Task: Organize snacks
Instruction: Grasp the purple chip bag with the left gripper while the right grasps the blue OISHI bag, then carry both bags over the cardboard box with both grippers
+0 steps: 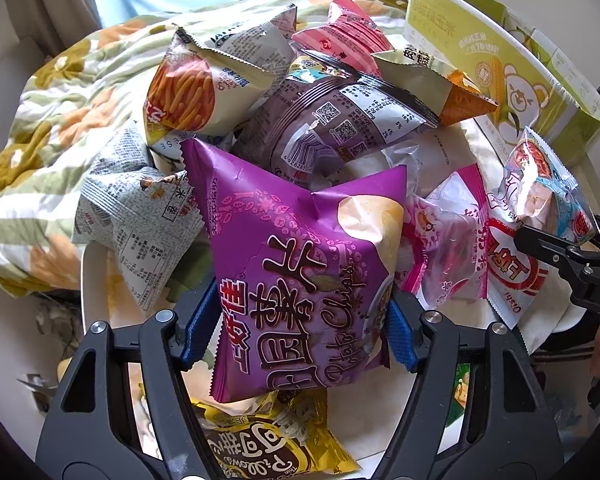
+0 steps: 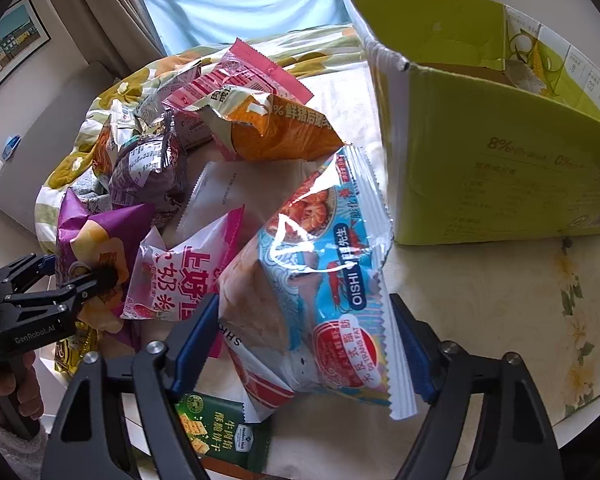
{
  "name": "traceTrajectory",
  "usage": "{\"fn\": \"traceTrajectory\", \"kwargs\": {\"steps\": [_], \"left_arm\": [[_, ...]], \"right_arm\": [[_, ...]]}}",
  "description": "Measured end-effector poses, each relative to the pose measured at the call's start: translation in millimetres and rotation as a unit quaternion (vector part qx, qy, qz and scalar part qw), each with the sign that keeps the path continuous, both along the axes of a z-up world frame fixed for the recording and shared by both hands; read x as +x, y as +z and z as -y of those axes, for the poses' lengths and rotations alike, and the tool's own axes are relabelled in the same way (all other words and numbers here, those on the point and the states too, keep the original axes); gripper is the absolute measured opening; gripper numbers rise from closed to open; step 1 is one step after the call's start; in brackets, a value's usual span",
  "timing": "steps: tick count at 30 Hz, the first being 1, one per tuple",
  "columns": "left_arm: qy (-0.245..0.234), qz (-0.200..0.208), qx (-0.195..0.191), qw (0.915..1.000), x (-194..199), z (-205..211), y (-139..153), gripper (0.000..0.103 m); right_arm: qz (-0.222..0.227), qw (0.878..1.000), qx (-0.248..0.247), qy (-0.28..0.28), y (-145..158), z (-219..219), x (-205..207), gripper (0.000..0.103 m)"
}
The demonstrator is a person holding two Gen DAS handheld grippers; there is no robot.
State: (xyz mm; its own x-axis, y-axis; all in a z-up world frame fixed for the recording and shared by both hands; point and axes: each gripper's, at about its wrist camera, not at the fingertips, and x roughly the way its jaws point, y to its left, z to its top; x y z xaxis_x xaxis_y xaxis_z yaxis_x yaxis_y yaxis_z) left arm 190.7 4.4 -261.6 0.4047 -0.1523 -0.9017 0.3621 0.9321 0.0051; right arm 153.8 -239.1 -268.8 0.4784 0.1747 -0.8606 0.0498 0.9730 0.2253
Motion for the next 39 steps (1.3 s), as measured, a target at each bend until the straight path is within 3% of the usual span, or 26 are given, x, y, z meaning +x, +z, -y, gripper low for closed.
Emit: {"fn": "traceTrajectory", "kwargs": {"steps": [11, 20, 29, 39], "left_arm": [[0.001, 0.021, -0.001, 0.9998, -17, 4, 19, 0.064], [0.007, 0.054, -0.008, 0.9985, -32, 1, 51, 0.064], [0.010, 0.093, -0.036, 0.9949, -43, 4, 104, 0.064], [-0.006, 0.132, -0.049, 0.9901, -28, 42, 164, 0.064]], "right_arm": [[0.014, 1.000, -0.019, 0.000, 8, -7, -8, 0.055], [0.043, 0.998, -0.048, -0.003, 34, -2, -28, 0.053], [0.091, 0.993, -0.076, 0.002, 82, -5, -54, 0.053], [0.148, 0.985, -0.084, -0.019, 152, 16, -57, 0.053]]}}
